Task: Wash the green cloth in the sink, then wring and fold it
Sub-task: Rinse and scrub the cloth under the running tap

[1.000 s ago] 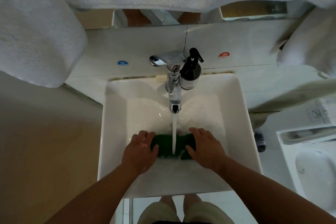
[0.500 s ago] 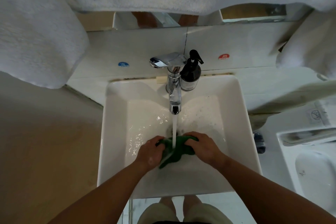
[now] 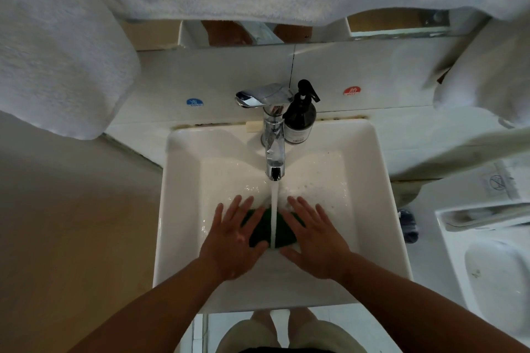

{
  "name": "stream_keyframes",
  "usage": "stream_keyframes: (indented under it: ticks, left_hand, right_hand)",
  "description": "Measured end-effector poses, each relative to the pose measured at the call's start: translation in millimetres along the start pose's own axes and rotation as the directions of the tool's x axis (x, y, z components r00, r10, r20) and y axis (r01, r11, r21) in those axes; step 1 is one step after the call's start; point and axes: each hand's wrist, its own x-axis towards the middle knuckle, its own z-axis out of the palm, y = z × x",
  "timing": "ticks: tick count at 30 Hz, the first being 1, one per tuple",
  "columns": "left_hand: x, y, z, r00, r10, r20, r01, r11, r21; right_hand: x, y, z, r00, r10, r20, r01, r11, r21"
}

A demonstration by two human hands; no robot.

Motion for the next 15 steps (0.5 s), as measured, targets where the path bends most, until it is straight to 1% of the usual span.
stream_keyframes:
  ticks: [1,2,4,6,7,8,9,10,11,12,13,14,15]
  left_hand:
    - [-1.5,4.3,0.9,0.997,0.054,0.046,-0.056,0.998,0.027]
    - [-1.6,9.3,2.2,0.994,0.077,0.072,-0.08,0.996,0.044]
    - [0.7,15.0,6.8,0.996,0.06,0.067,-0.063,0.997,0.05]
    - [5.6,17.1,10.7,0.996,0.027,0.087,-0.029,0.999,0.019]
    - [8.9,18.5,12.3,0.996,0.023,0.088,-0.021,0.999,-0.023]
    - [13.6,22.7,13.3,0.996,0.015,0.084,-0.004,0.992,-0.127]
    - [19.6,30.4,10.4,0.997,-0.028,0.071,0.046,0.961,-0.271]
    - [27.0,40.7,4.7,0.989,-0.119,0.091,0.147,0.886,-0.439]
    - [35.2,52.6,-4.6,0.966,-0.225,0.13,0.258,0.765,-0.59]
    - [44.2,63.9,-16.5,0.916,-0.342,0.209,0.383,0.597,-0.705]
    - [53.2,73.8,-25.9,0.842,-0.44,0.312,0.49,0.381,-0.784]
    - [60.2,81.6,-32.4,0.772,-0.488,0.408,0.539,0.161,-0.827]
    - [67.1,85.5,-35.2,0.707,-0.497,0.503,0.539,-0.081,-0.839]
  right_hand:
    - [3.2,-5.9,1.8,0.999,-0.034,0.003,0.034,0.999,-0.011]
    - [7.0,-10.2,3.0,0.998,-0.058,-0.003,0.057,0.998,-0.029]
    - [12.8,-14.0,4.8,0.999,-0.052,0.012,0.053,0.997,-0.057]
    - [13.7,-11.7,5.6,1.0,-0.011,0.003,0.012,0.999,-0.04]
    - [11.9,-9.5,5.6,0.999,0.032,-0.014,-0.032,0.999,-0.012]
    - [9.1,-7.6,4.8,0.995,0.08,-0.06,-0.076,0.995,0.072]
    - [6.3,-7.6,3.3,0.983,0.151,-0.107,-0.129,0.974,0.188]
    - [3.9,-8.5,-0.7,0.959,0.247,-0.142,-0.192,0.929,0.317]
    - [1.3,-10.4,-7.3,0.924,0.356,-0.142,-0.26,0.855,0.448]
    - [-0.1,-14.1,-12.0,0.891,0.437,-0.125,-0.286,0.753,0.592]
    - [-0.7,-24.6,-21.7,0.881,0.464,-0.095,-0.261,0.644,0.72]
    - [1.1,-37.7,-28.5,0.888,0.456,-0.064,-0.206,0.517,0.831]
    - [3.4,-51.2,-30.9,0.903,0.429,-0.032,-0.173,0.43,0.886]
